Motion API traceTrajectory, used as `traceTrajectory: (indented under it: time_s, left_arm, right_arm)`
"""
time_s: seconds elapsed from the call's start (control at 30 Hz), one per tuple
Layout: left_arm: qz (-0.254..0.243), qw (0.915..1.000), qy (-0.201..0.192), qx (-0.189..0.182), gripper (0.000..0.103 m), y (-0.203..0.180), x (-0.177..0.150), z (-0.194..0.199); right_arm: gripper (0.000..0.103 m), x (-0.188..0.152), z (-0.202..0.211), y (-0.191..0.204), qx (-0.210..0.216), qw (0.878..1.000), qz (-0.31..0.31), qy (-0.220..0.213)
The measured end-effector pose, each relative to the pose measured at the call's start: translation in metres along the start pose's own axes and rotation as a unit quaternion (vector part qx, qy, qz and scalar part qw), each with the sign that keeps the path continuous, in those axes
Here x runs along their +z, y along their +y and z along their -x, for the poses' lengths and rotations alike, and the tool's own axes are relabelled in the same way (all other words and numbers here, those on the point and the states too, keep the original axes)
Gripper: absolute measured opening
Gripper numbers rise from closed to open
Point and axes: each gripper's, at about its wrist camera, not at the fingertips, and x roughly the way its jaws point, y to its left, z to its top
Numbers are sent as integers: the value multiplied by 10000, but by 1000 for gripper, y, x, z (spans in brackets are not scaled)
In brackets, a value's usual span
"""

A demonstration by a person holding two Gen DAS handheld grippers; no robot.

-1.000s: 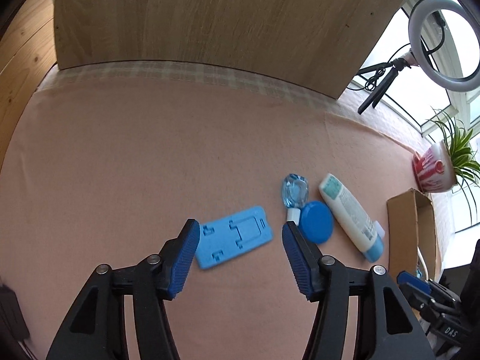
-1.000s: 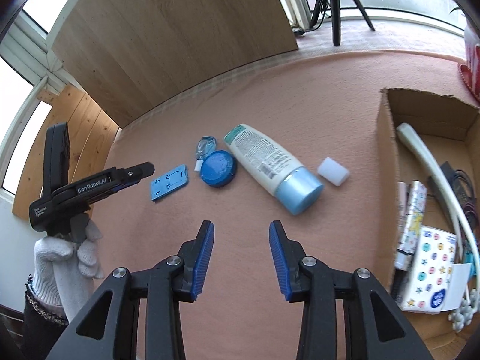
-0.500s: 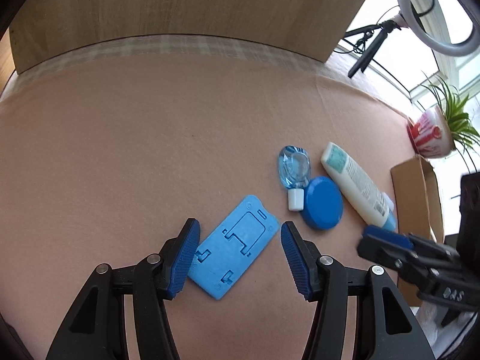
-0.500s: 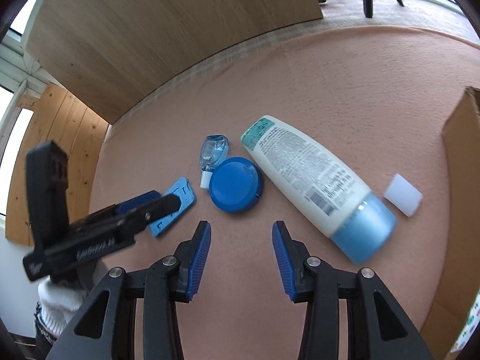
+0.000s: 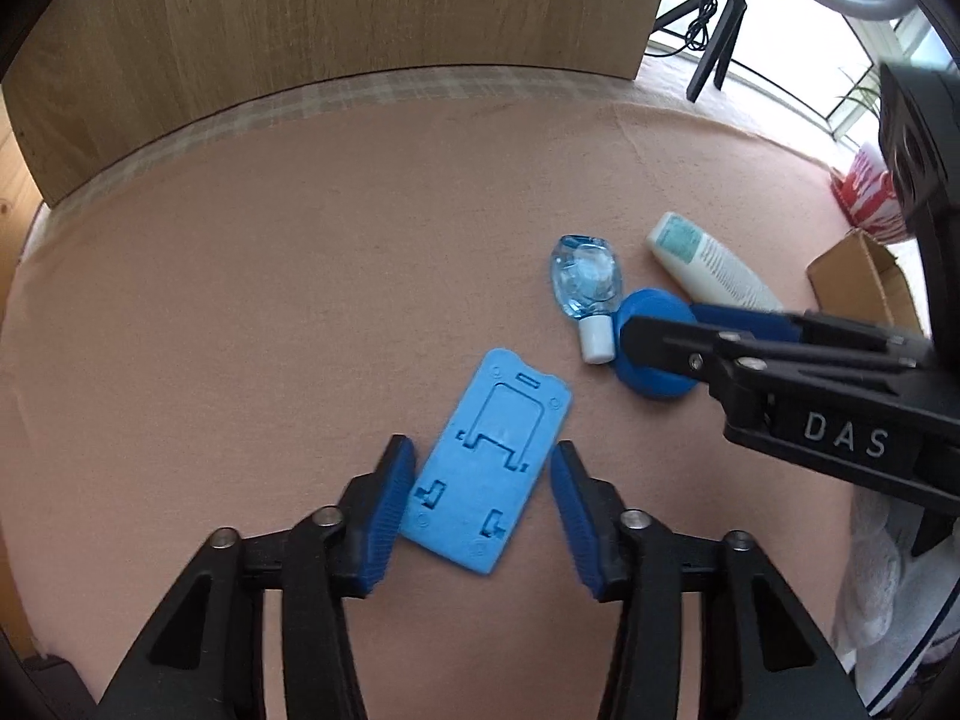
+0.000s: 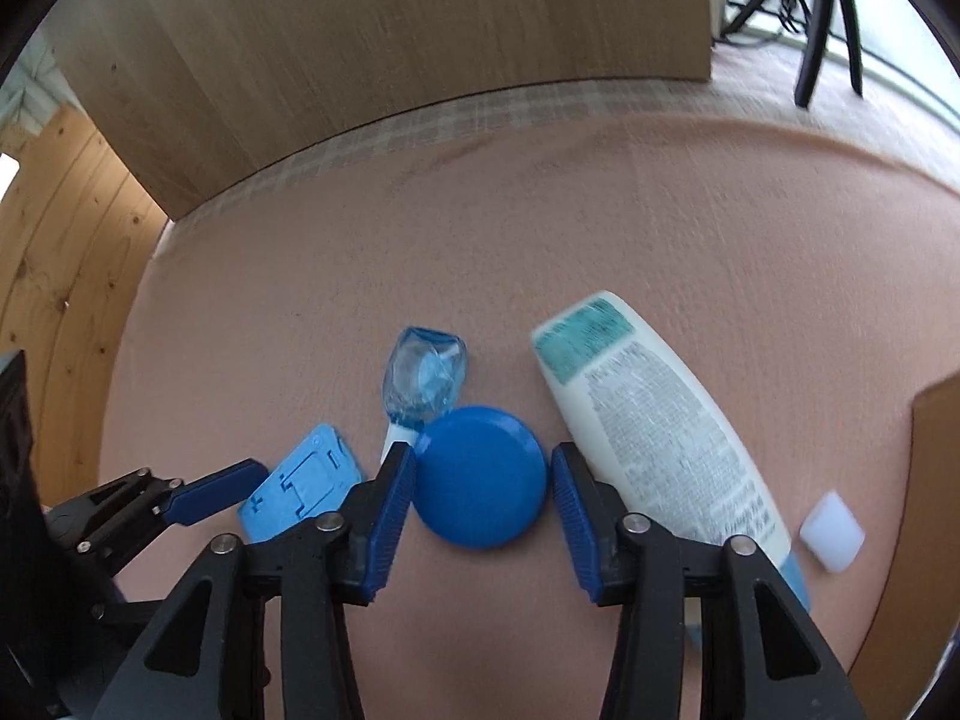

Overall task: Organize objects
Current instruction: 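Grasp the blue phone stand with the left gripper while the right gripper grasps the blue lid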

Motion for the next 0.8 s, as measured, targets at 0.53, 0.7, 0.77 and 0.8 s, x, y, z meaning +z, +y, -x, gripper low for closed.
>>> traceTrajectory:
  time_s: [0.53, 0.7, 0.77, 0.8]
  left_arm:
    - [189, 9996, -117, -181, 33, 15, -8, 10]
    - [135, 9995, -75, -279, 55, 10, -8, 9]
    - [17, 9998, -43, -203, 59, 5, -8, 8]
    - [-47, 9999, -51, -156, 59, 3, -8, 8]
  right_arm:
    - [47, 1, -14, 32, -508, 9914, 1202, 98]
    - [47, -1, -15, 40, -674, 9865, 1485, 158]
    - [47, -3, -14, 41, -676, 9853, 1555, 188]
    - [47, -4, -13, 42, -671, 9848, 1590, 196]
